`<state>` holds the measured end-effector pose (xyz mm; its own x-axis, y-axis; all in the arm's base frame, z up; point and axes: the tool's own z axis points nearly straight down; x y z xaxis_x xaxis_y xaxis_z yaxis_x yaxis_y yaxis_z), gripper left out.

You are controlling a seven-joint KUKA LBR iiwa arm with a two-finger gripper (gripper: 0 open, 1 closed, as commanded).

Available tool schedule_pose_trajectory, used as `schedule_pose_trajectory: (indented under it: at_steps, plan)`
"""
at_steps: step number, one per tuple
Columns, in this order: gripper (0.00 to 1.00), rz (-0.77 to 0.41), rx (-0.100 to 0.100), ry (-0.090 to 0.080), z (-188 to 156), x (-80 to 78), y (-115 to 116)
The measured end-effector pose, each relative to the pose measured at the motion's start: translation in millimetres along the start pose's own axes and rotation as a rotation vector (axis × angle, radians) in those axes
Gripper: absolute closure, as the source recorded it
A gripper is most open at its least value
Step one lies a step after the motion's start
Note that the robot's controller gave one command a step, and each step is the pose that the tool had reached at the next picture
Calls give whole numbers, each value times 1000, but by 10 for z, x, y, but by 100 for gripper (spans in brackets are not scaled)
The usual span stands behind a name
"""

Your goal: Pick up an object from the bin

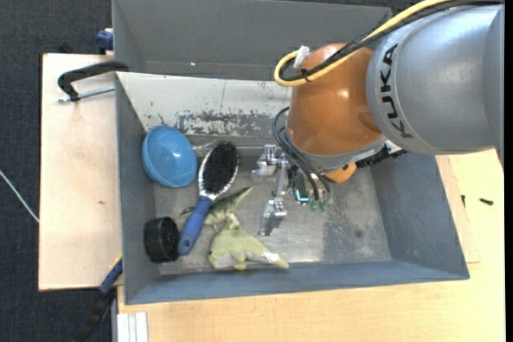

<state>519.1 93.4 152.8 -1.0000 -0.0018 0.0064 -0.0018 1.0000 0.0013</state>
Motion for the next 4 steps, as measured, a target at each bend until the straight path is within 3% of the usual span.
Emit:
schedule_pose_trajectory:
  at_steps: [1, 2, 3, 4]
  plan:
    - [0, -83, 4, -22, 771, 174, 194]
    - [0, -504, 2, -14, 513, 238, 331]
    - [0, -538, 4, -11, 403, 251, 533]
    - [0, -584, 7, -30, 756, 176, 479]
